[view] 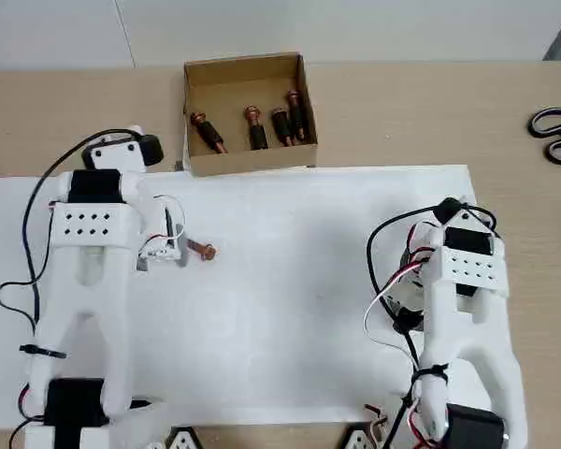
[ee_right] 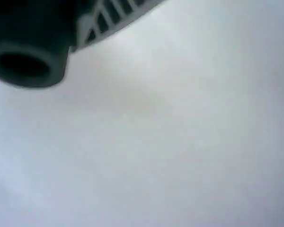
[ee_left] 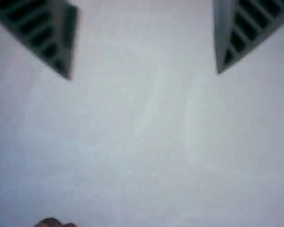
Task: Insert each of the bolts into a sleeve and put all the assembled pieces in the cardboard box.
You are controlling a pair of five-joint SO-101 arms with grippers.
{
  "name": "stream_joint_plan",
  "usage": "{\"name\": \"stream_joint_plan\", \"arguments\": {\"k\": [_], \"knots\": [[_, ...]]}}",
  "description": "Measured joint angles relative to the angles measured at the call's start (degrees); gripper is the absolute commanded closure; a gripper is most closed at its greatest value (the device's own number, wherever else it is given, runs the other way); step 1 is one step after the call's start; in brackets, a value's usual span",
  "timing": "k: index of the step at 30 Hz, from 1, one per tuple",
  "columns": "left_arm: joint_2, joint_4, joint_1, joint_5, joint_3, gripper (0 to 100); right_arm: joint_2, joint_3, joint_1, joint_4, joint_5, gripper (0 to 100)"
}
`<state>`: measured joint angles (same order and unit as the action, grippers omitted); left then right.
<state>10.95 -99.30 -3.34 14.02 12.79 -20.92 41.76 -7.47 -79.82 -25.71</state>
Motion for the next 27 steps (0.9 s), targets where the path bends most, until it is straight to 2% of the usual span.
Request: {"name": "stream_joint_plan", "arguments": {"k": [3, 10, 13, 22, 27], "knots": [[0.00, 0.00, 0.00, -3.60, -0.70, 99, 0.00, 0.00, 0.00, 0.00, 0.00, 99.5], [0.00, 0.00, 0.00, -4.48, -3.08, 99, 0.00, 0.00, 0.00, 0.00, 0.18, 99.5], [0.00, 0.00, 0.00, -7.56, -4.84, 99, 0.00, 0.00, 0.00, 0.00, 0.18, 99.5], [0.00, -0.09, 0.00, -37.10, -6.59, 99, 0.00, 0.00, 0.00, 0.00, 0.18, 99.5], [0.00, 3.69, 0.00, -51.69, -6.68, 99, 0.00, 0.00, 0.00, 0.00, 0.18, 99.5]]}}
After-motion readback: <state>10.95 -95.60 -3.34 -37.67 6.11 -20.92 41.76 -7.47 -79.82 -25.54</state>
